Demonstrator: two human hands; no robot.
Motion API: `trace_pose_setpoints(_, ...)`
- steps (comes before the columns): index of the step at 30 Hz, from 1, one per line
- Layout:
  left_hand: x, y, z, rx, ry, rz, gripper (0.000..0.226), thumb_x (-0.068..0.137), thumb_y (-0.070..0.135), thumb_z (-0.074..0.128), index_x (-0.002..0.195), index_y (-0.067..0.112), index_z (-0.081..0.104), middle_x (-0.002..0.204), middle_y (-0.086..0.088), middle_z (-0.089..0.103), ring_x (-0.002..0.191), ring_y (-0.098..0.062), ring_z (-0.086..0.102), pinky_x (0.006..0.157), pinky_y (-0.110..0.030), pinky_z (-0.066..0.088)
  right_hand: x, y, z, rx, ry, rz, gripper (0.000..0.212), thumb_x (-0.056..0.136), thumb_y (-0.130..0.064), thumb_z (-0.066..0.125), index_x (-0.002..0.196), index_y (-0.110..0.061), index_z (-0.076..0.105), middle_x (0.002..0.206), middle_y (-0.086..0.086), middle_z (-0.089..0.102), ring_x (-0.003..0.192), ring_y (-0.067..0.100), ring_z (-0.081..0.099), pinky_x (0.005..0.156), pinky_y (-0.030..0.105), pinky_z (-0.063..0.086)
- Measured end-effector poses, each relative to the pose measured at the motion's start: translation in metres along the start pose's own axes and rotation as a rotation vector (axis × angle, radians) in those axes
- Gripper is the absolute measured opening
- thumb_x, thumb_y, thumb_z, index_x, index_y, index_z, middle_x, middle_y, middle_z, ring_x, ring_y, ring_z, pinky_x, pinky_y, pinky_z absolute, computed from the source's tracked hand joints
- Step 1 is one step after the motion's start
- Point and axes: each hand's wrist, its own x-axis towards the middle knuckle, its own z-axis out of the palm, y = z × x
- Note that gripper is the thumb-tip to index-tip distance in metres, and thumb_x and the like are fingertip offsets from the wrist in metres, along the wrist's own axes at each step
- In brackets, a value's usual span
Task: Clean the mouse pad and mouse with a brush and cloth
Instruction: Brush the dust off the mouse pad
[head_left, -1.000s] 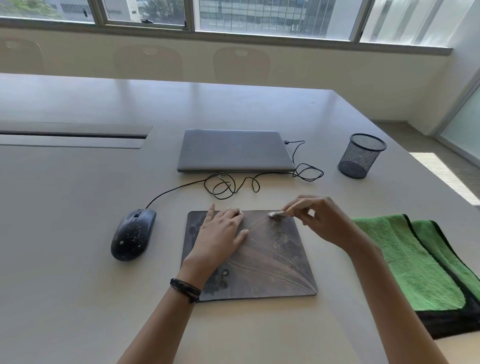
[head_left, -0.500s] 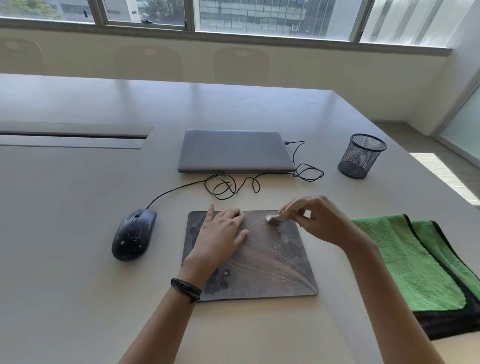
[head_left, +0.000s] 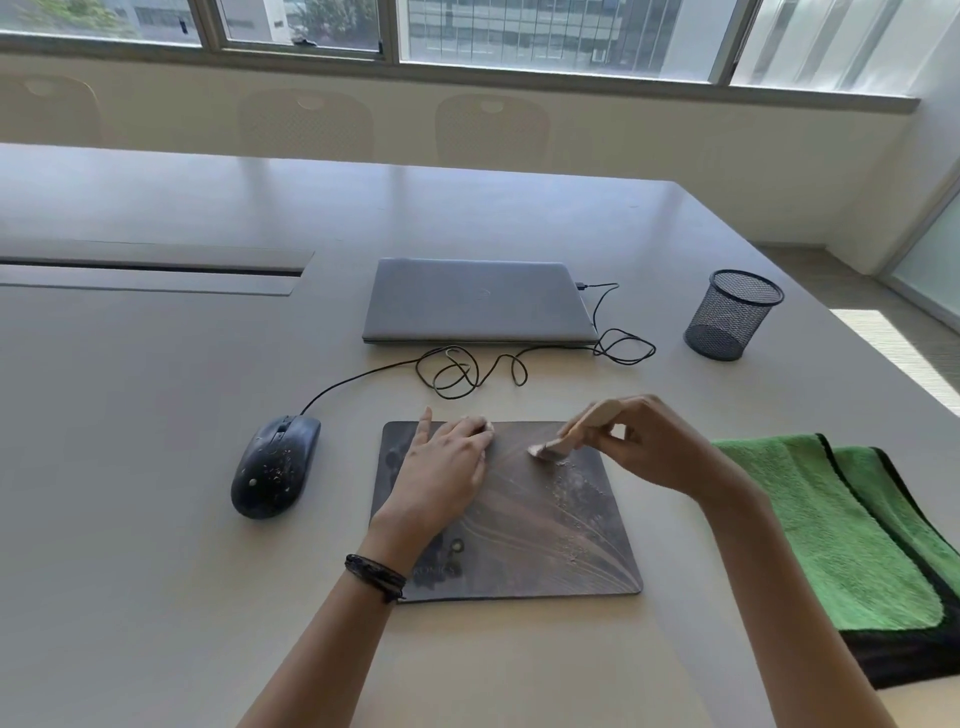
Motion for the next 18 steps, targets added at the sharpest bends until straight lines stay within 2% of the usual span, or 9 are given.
trace_pose_setpoints(1, 0.0, 0.0, 0.0, -0.001, -0.001, 0.0, 0.042, 0.099, 0.022, 0.03, 0.141, 0.022, 0.036, 0.148, 0.009, 0.033, 0.137, -0.009, 0.03, 0.119, -0.044, -0.005, 0.0, -0.002, -0.003, 0.015, -0.01, -0.02, 0.012, 0.085, -0.017, 0.066, 0.085, -0.026, 0.073, 0.088, -0.011, 0.073, 0.073, 0.018, 0.068, 0.065, 0.037, 0.054)
trace_pose_setpoints(3, 0.001, -0.001, 0.0, -0.001, -0.005, 0.001, 0.042, 0.099, 0.023, 0.029, 0.141, 0.022, 0.036, 0.149, 0.008, 0.032, 0.137, -0.009, 0.029, 0.119, -0.044, -0.006, 0.001, -0.008, -0.006, 0.012, 0.055, -0.077, 0.02, 0.084, -0.015, 0.067, 0.087, -0.035, 0.071, 0.089, -0.013, 0.073, 0.067, 0.007, 0.065, 0.057, 0.015, 0.046)
trace_pose_setpoints(4, 0.001, -0.001, 0.0, 0.003, -0.006, 0.0, 0.042, 0.1, 0.023, 0.029, 0.141, 0.022, 0.036, 0.149, 0.009, 0.032, 0.138, -0.009, 0.029, 0.118, -0.044, -0.007, 0.003, -0.011, -0.006, -0.007, 0.102, -0.1, 0.021, 0.084, -0.014, 0.067, 0.087, -0.035, 0.071, 0.09, -0.015, 0.073, 0.061, -0.001, 0.061, 0.055, 0.006, 0.038)
trace_pose_setpoints(5, 0.001, -0.002, 0.001, 0.008, -0.009, -0.001, 0.042, 0.1, 0.024, 0.029, 0.141, 0.023, 0.035, 0.149, 0.009, 0.032, 0.138, -0.009, 0.028, 0.118, -0.044, -0.007, 0.004, -0.014, -0.005, -0.032, 0.135, -0.113, 0.017, 0.084, -0.015, 0.067, 0.086, -0.031, 0.073, 0.092, -0.018, 0.072, 0.057, -0.005, 0.057, 0.054, 0.003, 0.035)
trace_pose_setpoints(7, 0.001, -0.002, 0.0, 0.017, -0.014, -0.008, 0.042, 0.1, 0.025, 0.029, 0.141, 0.024, 0.035, 0.15, 0.009, 0.031, 0.138, -0.009, 0.028, 0.117, -0.045, -0.007, 0.008, -0.018, 0.002, -0.098, 0.153, -0.106, 0.01, 0.085, -0.023, 0.066, 0.088, -0.028, 0.074, 0.092, -0.025, 0.069, 0.056, -0.008, 0.054, 0.055, 0.003, 0.035)
trace_pose_setpoints(9, 0.001, -0.002, 0.0, 0.018, -0.017, -0.012, 0.042, 0.1, 0.026, 0.029, 0.141, 0.025, 0.036, 0.15, 0.009, 0.032, 0.138, -0.009, 0.029, 0.117, -0.047, -0.006, 0.011, -0.02, 0.009, -0.102, 0.12, -0.073, 0.01, 0.086, -0.029, 0.063, 0.09, -0.03, 0.073, 0.09, -0.029, 0.066, 0.061, -0.004, 0.058, 0.059, 0.014, 0.044)
trace_pose_setpoints(11, 0.001, -0.001, 0.0, 0.022, -0.011, -0.011, 0.041, 0.1, 0.029, 0.029, 0.14, 0.025, 0.038, 0.148, 0.01, 0.033, 0.137, -0.009, 0.031, 0.117, -0.047, -0.005, 0.012, -0.021, 0.014, -0.073, 0.055, -0.083, 0.01, 0.086, -0.027, 0.064, 0.09, -0.03, 0.073, 0.091, -0.025, 0.069, 0.067, -0.002, 0.062, 0.061, 0.02, 0.049)
trace_pose_setpoints(15, 0.001, -0.001, -0.001, 0.016, -0.028, -0.015, 0.045, 0.099, 0.038, 0.031, 0.141, 0.024, 0.036, 0.149, 0.01, 0.032, 0.137, -0.01, 0.03, 0.117, -0.048, -0.006, 0.006, -0.017, 0.008, -0.012, -0.033, -0.117, 0.018, 0.084, -0.013, 0.067, 0.087, -0.029, 0.073, 0.09, -0.018, 0.072, 0.066, -0.012, 0.059, 0.056, 0.001, 0.034)
trace_pose_setpoints(18, 0.001, 0.001, -0.001, 0.041, -0.037, -0.021, 0.049, 0.097, 0.044, 0.031, 0.142, 0.023, 0.034, 0.15, 0.009, 0.031, 0.138, -0.01, 0.028, 0.116, -0.049, -0.006, 0.001, -0.014, -0.001, -0.021, 0.112, -0.114, 0.019, 0.081, -0.005, 0.068, 0.084, -0.023, 0.074, 0.089, -0.012, 0.074, 0.054, -0.012, 0.053, 0.05, -0.001, 0.031)
